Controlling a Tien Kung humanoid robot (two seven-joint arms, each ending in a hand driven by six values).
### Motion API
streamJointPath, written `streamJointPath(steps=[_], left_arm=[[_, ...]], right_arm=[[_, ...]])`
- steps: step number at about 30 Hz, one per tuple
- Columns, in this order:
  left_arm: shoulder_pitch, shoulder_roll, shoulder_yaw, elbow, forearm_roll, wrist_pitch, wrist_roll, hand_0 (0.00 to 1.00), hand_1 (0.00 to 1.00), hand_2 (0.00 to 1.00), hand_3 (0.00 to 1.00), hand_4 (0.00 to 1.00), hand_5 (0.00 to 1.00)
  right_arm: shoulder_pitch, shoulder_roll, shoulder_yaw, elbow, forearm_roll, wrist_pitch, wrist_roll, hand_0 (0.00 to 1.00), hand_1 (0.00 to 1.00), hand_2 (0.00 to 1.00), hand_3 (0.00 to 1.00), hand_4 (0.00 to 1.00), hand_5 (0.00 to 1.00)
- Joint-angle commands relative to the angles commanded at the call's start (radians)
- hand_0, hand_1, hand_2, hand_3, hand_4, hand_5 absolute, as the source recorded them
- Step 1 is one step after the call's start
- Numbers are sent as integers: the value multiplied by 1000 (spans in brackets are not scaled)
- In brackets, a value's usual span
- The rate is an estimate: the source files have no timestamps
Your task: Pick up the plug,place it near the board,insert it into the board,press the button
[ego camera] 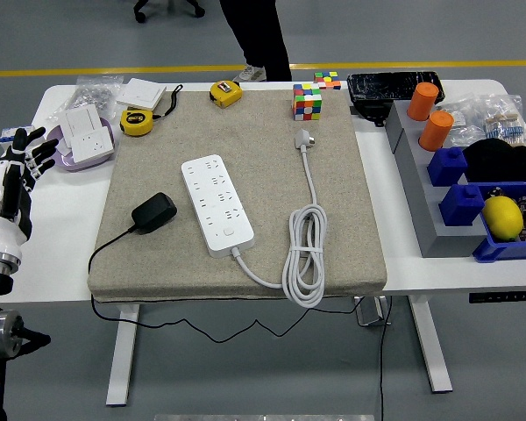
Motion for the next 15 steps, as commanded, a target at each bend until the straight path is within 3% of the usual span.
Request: streamJointPath(steps=[4, 5, 15], left_arm=[[0, 1, -1, 1, -9, -4, -4, 960, 998, 902, 785, 998, 998], [-1, 0, -1, 1, -13, -5, -6, 887, 939, 923, 998, 998, 998], [-4, -1, 0, 0, 11, -9, 2, 939, 998, 981, 998, 998, 998]], right_arm=[[0, 0, -1, 0, 1, 0, 0, 845, 774, 765, 785, 998, 881], [0, 0, -1, 0, 1, 1, 0, 845, 773, 765, 785, 998, 882], [0, 1, 1, 0, 0, 3, -2, 841, 771, 764, 785, 998, 883]])
